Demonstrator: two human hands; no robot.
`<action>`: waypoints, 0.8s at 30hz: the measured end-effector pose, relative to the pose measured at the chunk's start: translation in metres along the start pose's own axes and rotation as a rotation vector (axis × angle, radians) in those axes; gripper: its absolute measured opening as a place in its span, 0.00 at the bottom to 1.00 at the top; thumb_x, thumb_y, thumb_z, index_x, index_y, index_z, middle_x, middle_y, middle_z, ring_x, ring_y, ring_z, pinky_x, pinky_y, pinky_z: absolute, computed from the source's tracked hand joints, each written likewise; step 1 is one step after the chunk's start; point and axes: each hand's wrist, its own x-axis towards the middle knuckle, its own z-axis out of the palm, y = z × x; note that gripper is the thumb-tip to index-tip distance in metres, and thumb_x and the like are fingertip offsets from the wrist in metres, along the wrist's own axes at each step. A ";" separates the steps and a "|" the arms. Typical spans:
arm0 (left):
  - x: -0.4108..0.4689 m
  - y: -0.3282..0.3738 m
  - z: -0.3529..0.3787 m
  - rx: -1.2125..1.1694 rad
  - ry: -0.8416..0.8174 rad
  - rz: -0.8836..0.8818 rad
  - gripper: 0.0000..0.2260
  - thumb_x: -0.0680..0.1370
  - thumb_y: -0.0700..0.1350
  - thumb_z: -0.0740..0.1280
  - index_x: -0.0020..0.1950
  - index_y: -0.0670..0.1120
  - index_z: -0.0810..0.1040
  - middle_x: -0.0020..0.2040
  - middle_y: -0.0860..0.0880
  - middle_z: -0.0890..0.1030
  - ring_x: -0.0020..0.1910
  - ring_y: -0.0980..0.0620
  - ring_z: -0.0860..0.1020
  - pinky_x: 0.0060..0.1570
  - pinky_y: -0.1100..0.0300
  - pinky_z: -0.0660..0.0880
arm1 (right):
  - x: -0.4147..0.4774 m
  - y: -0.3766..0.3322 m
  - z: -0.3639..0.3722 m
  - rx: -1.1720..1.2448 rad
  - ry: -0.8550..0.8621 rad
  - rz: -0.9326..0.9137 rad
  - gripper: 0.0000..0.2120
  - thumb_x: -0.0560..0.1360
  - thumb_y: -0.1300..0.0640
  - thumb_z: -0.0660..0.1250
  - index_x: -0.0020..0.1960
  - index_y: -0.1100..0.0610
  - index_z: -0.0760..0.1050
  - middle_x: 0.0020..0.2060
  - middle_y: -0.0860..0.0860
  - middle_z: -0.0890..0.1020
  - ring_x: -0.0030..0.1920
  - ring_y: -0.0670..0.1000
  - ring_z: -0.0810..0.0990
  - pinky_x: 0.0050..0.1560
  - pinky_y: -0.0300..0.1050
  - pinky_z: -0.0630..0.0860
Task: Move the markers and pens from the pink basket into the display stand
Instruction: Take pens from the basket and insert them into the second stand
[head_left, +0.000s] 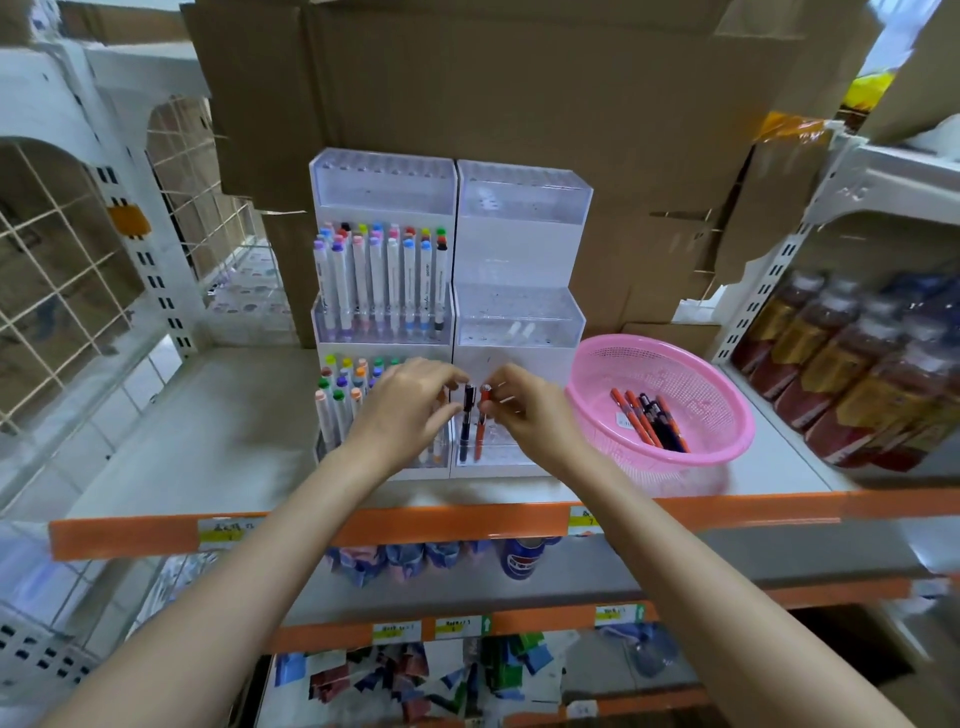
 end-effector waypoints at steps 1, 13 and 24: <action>-0.001 -0.001 0.000 0.010 0.002 0.018 0.14 0.74 0.45 0.72 0.58 0.45 0.78 0.53 0.49 0.81 0.55 0.49 0.78 0.57 0.49 0.74 | 0.000 0.001 0.000 0.000 0.005 0.004 0.06 0.76 0.64 0.68 0.49 0.56 0.74 0.42 0.55 0.83 0.43 0.52 0.83 0.44 0.44 0.79; -0.007 -0.004 0.001 0.073 0.025 0.064 0.14 0.74 0.45 0.72 0.58 0.45 0.78 0.54 0.48 0.80 0.57 0.47 0.77 0.59 0.50 0.70 | -0.002 -0.001 -0.003 -0.016 0.068 -0.009 0.07 0.75 0.63 0.69 0.49 0.55 0.74 0.41 0.54 0.84 0.41 0.50 0.84 0.43 0.43 0.79; -0.007 -0.004 0.000 0.070 -0.003 0.019 0.14 0.75 0.46 0.70 0.59 0.45 0.77 0.56 0.49 0.80 0.58 0.48 0.77 0.61 0.50 0.68 | 0.001 -0.007 -0.002 0.003 0.055 0.018 0.09 0.75 0.64 0.69 0.46 0.52 0.72 0.38 0.52 0.84 0.40 0.50 0.83 0.42 0.45 0.79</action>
